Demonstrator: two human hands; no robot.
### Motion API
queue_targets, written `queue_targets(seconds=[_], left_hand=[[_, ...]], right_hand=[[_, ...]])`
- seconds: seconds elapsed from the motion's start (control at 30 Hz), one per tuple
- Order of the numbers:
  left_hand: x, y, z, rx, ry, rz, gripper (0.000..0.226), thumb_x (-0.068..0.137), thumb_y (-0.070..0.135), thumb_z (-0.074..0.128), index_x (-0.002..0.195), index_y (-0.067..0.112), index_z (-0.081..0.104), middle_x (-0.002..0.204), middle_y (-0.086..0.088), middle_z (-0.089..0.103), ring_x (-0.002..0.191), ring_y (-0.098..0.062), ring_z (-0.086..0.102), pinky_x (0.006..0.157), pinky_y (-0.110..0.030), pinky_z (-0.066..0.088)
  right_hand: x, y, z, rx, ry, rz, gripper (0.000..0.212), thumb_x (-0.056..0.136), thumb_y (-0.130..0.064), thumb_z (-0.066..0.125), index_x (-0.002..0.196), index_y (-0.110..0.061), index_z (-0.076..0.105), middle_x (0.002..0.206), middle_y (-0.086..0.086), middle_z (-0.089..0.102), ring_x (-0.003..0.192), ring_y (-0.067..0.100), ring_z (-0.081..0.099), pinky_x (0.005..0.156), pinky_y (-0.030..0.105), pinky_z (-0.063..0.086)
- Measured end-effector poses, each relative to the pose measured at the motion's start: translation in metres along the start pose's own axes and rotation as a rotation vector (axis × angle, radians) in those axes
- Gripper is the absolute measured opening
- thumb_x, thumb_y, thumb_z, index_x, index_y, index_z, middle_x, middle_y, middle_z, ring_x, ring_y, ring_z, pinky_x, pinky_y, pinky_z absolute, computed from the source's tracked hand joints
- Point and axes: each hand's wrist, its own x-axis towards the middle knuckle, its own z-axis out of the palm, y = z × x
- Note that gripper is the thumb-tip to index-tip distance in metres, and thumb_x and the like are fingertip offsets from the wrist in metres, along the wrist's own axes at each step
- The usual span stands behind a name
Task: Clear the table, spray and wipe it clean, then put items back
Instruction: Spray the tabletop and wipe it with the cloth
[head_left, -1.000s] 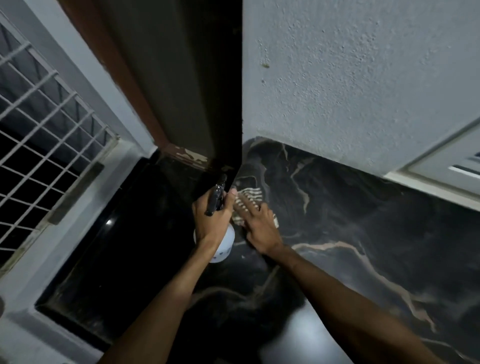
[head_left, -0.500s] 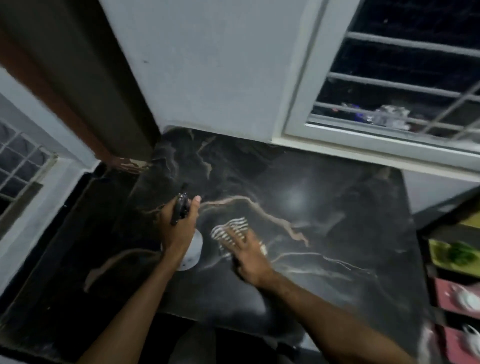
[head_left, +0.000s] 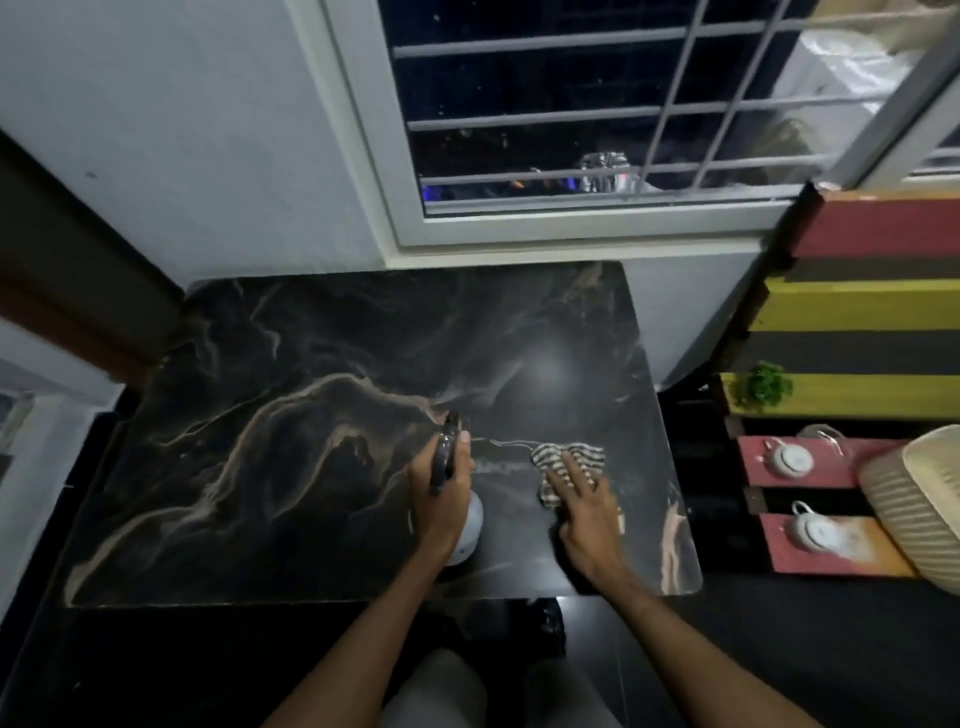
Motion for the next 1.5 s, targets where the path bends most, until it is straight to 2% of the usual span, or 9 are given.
queue_targets(seconds=[0.23, 0.4, 0.53, 0.77, 0.97, 1.07, 1.17, 1.33, 1.5], left_hand=[[-0.056, -0.002, 0.047, -0.110, -0.144, -0.013, 0.036, 0.097, 0.046, 0.060, 0.074, 0.017, 0.064, 0.065, -0.008, 0.065, 0.055, -0.028, 0.060, 0.057, -0.039, 0.053], [-0.079, -0.002, 0.065, -0.112, -0.238, 0.018, 0.036, 0.098, 0.044, 0.062, 0.081, 0.013, 0.065, 0.072, -0.012, 0.066, 0.066, -0.021, 0.063, 0.065, -0.015, 0.047], [-0.087, 0.000, 0.074, -0.098, -0.265, 0.038, 0.035, 0.096, 0.047, 0.063, 0.082, 0.015, 0.064, 0.064, -0.005, 0.064, 0.065, -0.018, 0.063, 0.064, -0.010, 0.044], [-0.081, -0.005, 0.080, -0.059, -0.351, 0.071, 0.022, 0.086, 0.033, 0.082, 0.097, 0.021, 0.069, 0.084, 0.012, 0.073, 0.079, -0.004, 0.069, 0.077, -0.013, 0.050], [-0.072, -0.012, 0.067, -0.008, -0.545, 0.061, 0.063, 0.075, 0.039, 0.088, 0.128, 0.043, 0.055, 0.119, 0.025, 0.067, 0.105, -0.001, 0.068, 0.085, -0.006, 0.047], [-0.063, -0.011, 0.051, 0.037, -0.690, 0.053, 0.106, 0.066, 0.038, 0.095, 0.153, 0.043, 0.033, 0.149, 0.029, 0.047, 0.137, -0.005, 0.052, 0.110, -0.028, 0.045], [-0.057, -0.001, 0.026, 0.075, -0.764, 0.076, 0.130, 0.056, 0.040, 0.099, 0.157, 0.051, 0.018, 0.156, 0.030, 0.037, 0.145, -0.007, 0.043, 0.118, -0.044, 0.039], [-0.061, 0.042, -0.004, 0.096, -0.717, 0.183, 0.128, 0.057, 0.052, 0.097, 0.157, 0.055, 0.017, 0.165, 0.028, 0.021, 0.151, 0.000, 0.027, 0.120, -0.042, 0.030], [-0.077, 0.122, 0.040, 0.044, -0.453, 0.471, 0.091, 0.078, 0.055, 0.076, 0.157, 0.035, 0.034, 0.163, 0.015, 0.031, 0.152, -0.010, 0.030, 0.121, -0.028, 0.029]], right_hand=[[-0.034, 0.040, -0.017, -0.053, 0.091, 0.220, 0.084, 0.067, 0.001, 0.058, 0.147, -0.023, 0.049, 0.164, 0.005, 0.028, 0.142, 0.038, 0.029, 0.123, 0.049, 0.020], [-0.049, 0.057, -0.022, -0.077, 0.105, 0.245, 0.082, 0.072, 0.002, 0.058, 0.149, -0.026, 0.047, 0.164, 0.002, 0.027, 0.145, 0.036, 0.030, 0.121, 0.046, 0.026], [-0.055, 0.064, -0.023, -0.081, 0.116, 0.221, 0.079, 0.076, 0.004, 0.057, 0.149, -0.024, 0.047, 0.165, -0.001, 0.026, 0.142, 0.029, 0.031, 0.120, 0.040, 0.030], [-0.059, 0.069, -0.025, -0.101, 0.041, 0.195, 0.067, 0.089, -0.011, 0.058, 0.152, -0.027, 0.041, 0.167, -0.004, 0.020, 0.147, 0.031, 0.025, 0.123, 0.045, 0.022], [-0.058, 0.060, -0.038, -0.088, -0.002, 0.230, 0.065, 0.084, -0.028, 0.058, 0.147, -0.029, 0.045, 0.166, -0.003, 0.020, 0.148, 0.031, 0.023, 0.119, 0.052, 0.022], [-0.060, 0.053, -0.048, -0.071, 0.035, 0.222, 0.065, 0.082, -0.033, 0.060, 0.146, -0.030, 0.048, 0.164, -0.001, 0.025, 0.147, 0.029, 0.024, 0.118, 0.050, 0.022], [-0.068, 0.048, -0.059, -0.035, 0.097, 0.204, 0.062, 0.082, -0.031, 0.062, 0.143, -0.029, 0.050, 0.161, -0.002, 0.030, 0.147, 0.024, 0.025, 0.117, 0.049, 0.025], [-0.075, 0.053, -0.086, 0.086, 0.204, 0.190, 0.056, 0.086, -0.019, 0.059, 0.141, -0.026, 0.055, 0.158, -0.001, 0.037, 0.145, 0.019, 0.032, 0.116, 0.043, 0.027], [-0.079, 0.094, -0.122, 0.222, 0.390, 0.215, 0.048, 0.091, -0.015, 0.059, 0.139, -0.019, 0.058, 0.151, 0.001, 0.048, 0.140, 0.018, 0.041, 0.115, 0.040, 0.033]])
